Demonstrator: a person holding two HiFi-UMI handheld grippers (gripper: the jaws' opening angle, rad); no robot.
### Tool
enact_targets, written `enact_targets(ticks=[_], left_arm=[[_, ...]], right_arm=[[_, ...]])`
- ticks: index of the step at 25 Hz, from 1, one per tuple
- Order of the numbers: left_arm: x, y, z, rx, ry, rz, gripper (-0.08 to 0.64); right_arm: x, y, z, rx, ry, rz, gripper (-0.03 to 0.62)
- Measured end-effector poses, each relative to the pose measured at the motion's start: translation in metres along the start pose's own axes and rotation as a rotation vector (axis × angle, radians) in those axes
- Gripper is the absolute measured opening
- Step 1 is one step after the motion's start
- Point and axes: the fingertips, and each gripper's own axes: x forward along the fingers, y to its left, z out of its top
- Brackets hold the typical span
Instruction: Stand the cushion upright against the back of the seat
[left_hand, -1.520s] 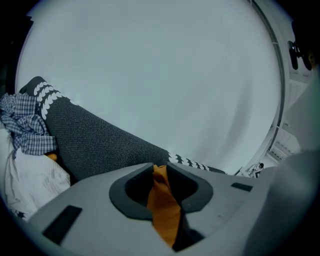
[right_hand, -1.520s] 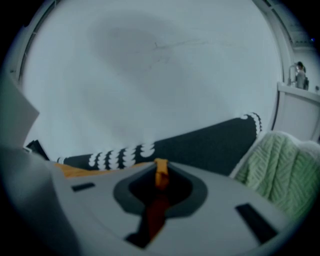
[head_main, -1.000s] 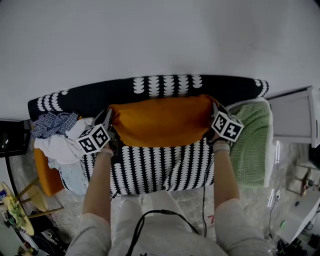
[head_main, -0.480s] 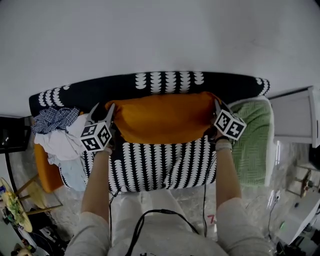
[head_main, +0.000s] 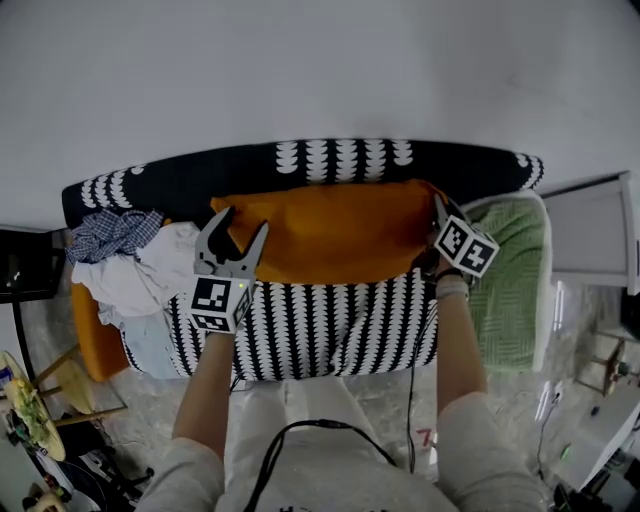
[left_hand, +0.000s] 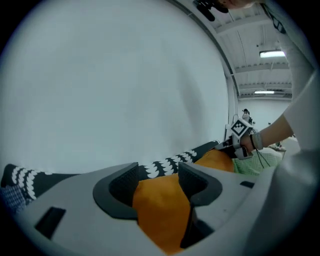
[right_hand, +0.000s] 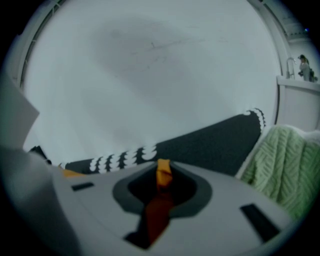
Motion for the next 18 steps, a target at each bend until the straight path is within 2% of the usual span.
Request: enact_targets(ticks=[2,4,8,11,18], left_arm=[[-0.002,-0.011,-0.003,-0.068,-0.008,-0.021,0.253],[-0.007,-0.024,-0.01,-0.101,0.001,-0.042,0.253],[-0.016,-0.044,-0.02,-0.099,0.028,-0.075,0.253],[-0.02,-0.044,-0.02,-0.119,0.026,-0.071,0.252],[-0.03,-0.04,-0.014,-0.094,0.019,-0.066,0.252]], right_arm=[[0.0,0.0,0.0,-0.003,-0.006,0.0,0.044],[-0.002,0.002,0.002,-0.001,-0.016,0.011,0.059],[-0.005,0.007,0.006,0.016,-0.024,0.061,0.106],[-0.013,0.006,0.012,0.01,-0.048,0.064,0.151],[-0.038,0.004,0.016,-0.024,-0.1,0.06,0.158]])
